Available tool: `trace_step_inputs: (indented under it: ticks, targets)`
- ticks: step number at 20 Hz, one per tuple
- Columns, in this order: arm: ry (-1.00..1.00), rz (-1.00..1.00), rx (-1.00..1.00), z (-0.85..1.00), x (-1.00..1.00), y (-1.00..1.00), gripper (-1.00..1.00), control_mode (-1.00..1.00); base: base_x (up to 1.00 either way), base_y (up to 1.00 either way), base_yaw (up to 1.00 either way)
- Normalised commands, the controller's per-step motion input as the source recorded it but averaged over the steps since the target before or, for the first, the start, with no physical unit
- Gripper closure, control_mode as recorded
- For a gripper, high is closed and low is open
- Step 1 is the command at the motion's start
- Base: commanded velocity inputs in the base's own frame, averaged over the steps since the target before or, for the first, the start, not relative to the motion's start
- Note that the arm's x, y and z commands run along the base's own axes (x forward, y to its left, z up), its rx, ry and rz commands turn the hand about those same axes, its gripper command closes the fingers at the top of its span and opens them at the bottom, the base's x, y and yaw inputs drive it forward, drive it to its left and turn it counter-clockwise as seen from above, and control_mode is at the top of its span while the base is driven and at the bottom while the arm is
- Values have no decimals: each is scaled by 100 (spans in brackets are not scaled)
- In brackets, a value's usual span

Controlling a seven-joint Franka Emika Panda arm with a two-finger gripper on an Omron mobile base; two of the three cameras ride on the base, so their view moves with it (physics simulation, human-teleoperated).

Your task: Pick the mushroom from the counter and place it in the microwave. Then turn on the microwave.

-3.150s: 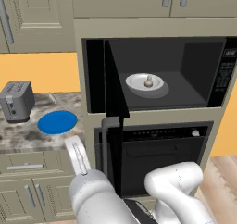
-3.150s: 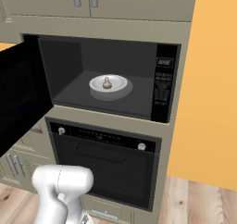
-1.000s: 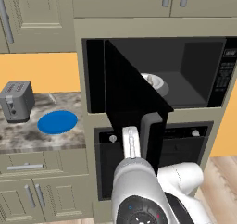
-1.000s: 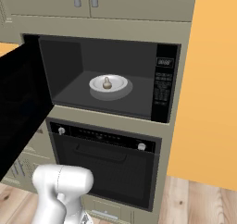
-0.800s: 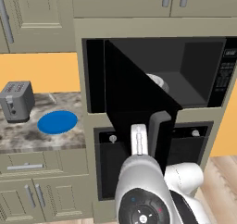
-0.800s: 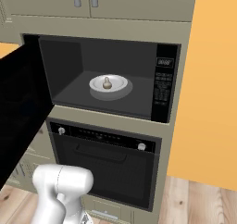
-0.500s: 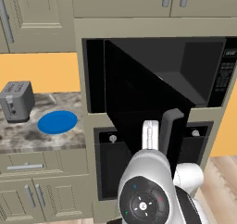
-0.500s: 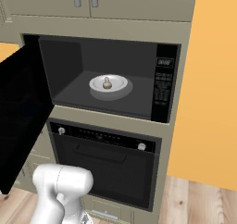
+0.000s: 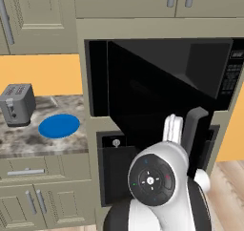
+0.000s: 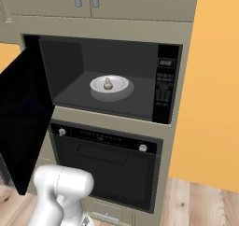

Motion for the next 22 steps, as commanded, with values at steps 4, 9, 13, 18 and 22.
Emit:
trace_step_inputs:
  ticks: [4,9,13,18,22]
  targets:
    - [0,-7,0,-5,18,-44,-100,-100,0,0,0]
    - [0,-2,0,-12,22,-37,-100,-100,0,0,0]
    - [-6,0,0,-9,19,-35,-100,-100,0,0,0]
    - [-6,0,0,-12,18,-33,-100,-100,0,0,0]
    - [0,0,0,-16,24,-29,-100,-100,0,0,0]
